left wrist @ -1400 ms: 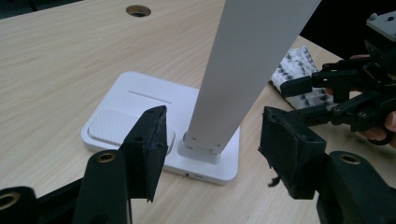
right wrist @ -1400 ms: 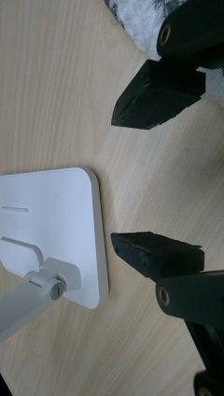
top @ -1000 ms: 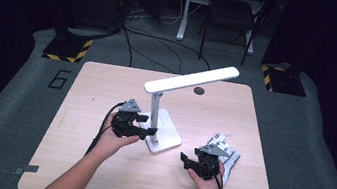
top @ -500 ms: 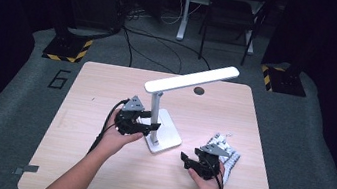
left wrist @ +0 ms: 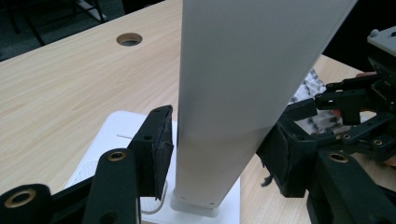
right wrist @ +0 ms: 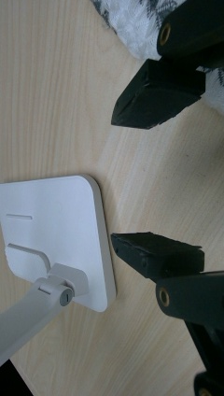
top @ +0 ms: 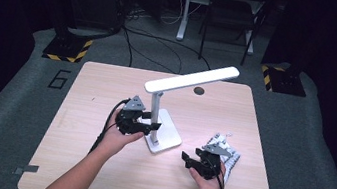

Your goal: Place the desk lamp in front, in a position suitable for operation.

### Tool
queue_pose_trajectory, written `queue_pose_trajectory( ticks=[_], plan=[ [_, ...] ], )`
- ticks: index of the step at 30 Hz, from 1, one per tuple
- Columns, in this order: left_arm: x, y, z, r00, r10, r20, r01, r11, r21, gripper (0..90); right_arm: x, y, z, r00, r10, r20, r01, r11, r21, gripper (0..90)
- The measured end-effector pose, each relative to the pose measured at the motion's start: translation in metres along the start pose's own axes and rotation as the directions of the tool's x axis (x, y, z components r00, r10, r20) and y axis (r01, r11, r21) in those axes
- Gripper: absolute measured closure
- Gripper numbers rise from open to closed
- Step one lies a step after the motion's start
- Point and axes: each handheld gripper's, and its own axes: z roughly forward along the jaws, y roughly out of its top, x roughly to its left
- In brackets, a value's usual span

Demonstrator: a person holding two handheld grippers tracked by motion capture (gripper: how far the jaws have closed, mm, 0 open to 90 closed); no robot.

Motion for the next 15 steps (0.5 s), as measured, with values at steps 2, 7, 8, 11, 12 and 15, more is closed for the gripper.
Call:
queue_pose_trajectory(
  ticks=[2, 7, 8, 11, 12, 15],
  plan=[
    [-0.002, 0.000, 0.000, 1.0000, 0.007, -0.001, -0.007, 1.0000, -0.003, 50.3, -0.001, 0.000, 0.000, 1.0000, 0.000, -0.001, 0.000, 1.000, 0.000, 36.0],
    [-0.004, 0.000, -0.002, 0.9991, 0.039, -0.020, -0.039, 0.9992, 0.012, 51.5, -0.002, 0.000, 0.000, 0.9999, 0.009, -0.004, -0.009, 1.000, -0.003, 36.0],
    [-0.005, 0.000, -0.002, 0.9988, 0.045, -0.021, -0.044, 0.9989, 0.012, 51.7, -0.002, 0.000, -0.001, 1.0000, 0.007, -0.004, -0.007, 1.000, -0.002, 36.0],
    [-0.006, 0.000, -0.004, 0.9982, 0.056, -0.023, -0.056, 0.9982, 0.021, 52.2, -0.002, 0.000, -0.001, 1.0000, 0.005, -0.004, -0.005, 1.000, -0.009, 36.0],
    [-0.006, 0.000, -0.005, 0.9981, 0.059, -0.018, -0.058, 0.9978, 0.030, 52.2, -0.002, 0.000, -0.001, 1.0000, 0.003, -0.003, -0.003, 1.000, -0.012, 36.0],
    [-0.006, -0.002, -0.010, 0.9977, 0.066, -0.013, -0.066, 0.9972, 0.036, 52.4, -0.001, 0.001, -0.003, 1.0000, -0.004, 0.002, 0.004, 1.000, -0.019, 36.0]
  ],
)
